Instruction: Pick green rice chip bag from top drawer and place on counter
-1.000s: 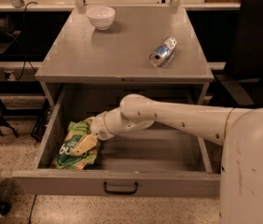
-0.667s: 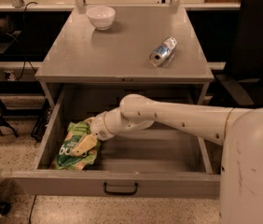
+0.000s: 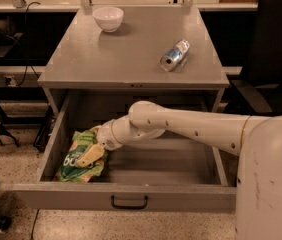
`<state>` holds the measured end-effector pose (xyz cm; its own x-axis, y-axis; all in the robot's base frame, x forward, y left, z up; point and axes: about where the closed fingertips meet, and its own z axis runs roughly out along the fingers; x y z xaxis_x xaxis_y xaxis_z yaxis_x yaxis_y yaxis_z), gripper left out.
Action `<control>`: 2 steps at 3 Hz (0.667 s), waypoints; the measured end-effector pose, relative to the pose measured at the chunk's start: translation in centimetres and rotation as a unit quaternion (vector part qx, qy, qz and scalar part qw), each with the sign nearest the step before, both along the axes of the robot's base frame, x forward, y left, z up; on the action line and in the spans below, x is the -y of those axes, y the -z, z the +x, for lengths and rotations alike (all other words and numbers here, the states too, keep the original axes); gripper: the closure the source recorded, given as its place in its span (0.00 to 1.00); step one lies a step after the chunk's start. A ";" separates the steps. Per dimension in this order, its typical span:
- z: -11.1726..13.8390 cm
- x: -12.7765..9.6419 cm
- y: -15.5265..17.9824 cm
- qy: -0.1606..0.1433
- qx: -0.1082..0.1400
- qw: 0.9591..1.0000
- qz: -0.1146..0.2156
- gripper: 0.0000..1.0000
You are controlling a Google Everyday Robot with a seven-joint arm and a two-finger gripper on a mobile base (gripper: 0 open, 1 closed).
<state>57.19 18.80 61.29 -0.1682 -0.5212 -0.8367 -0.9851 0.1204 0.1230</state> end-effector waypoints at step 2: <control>0.0 0.0 0.0 0.000 0.000 1.000 0.000 0.84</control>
Offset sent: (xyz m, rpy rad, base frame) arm 0.0000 0.0000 0.0000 0.0000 0.0000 0.0000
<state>57.18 18.81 61.29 -0.1682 -0.5212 -0.8367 -0.9851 0.1203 0.1231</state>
